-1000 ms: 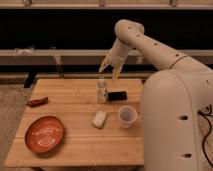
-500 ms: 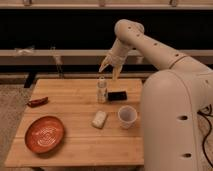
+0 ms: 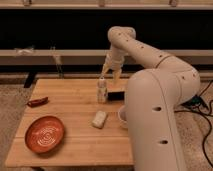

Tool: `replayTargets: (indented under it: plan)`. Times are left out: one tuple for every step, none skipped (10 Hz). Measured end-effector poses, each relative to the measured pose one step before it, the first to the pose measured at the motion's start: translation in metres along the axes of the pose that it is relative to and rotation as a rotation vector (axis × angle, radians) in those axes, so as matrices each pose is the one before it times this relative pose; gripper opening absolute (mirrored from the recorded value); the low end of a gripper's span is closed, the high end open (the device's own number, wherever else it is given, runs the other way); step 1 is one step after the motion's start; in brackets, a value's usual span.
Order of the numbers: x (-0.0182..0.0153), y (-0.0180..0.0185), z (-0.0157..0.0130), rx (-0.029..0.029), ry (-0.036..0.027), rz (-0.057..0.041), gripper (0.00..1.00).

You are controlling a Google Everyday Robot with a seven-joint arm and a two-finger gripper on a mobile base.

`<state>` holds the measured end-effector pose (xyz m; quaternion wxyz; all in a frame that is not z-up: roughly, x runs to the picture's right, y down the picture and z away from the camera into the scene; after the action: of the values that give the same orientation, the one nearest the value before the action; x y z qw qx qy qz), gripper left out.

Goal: Place the eraser on the white sponge

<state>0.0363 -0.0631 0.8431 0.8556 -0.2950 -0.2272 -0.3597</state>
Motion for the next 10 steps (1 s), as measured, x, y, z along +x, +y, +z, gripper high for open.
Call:
replayTargets:
  plan:
    - [0.00821,-0.00113,0.00707,-0.02148,0.02545,0.04298,0.62]
    - [0.00864,0.0046,0.00733,-0.02275,0.02192,0.0363,0.62]
    - [0.00451,0.00856,0.00654,-0.02494,0.01765,0.03104,0.62]
    - [0.00023,0.00198,0.00452,-0.00765,0.01467,0.01419,0.62]
    - [-0.0013,0.00347,0.00671,-0.01062,0.01978,0.01131,0.62]
    - [-0.00011,0.0031,0.00205,0.00213,0.01111,0.0082,0.62]
    - [-0.00276,0.00601,0.00561,0.0027,0.00803,0.01237,0.62]
    - [-0.00344,0.00513,0.00395,0.02106,0.00511,0.01256,0.62]
    - [-0.00061,0.00297,0.00295,0.01204,0.00312,0.00491,0.62]
    - [-0.0005,0.00184,0.0036,0.01097,0.00143,0.0041,0.62]
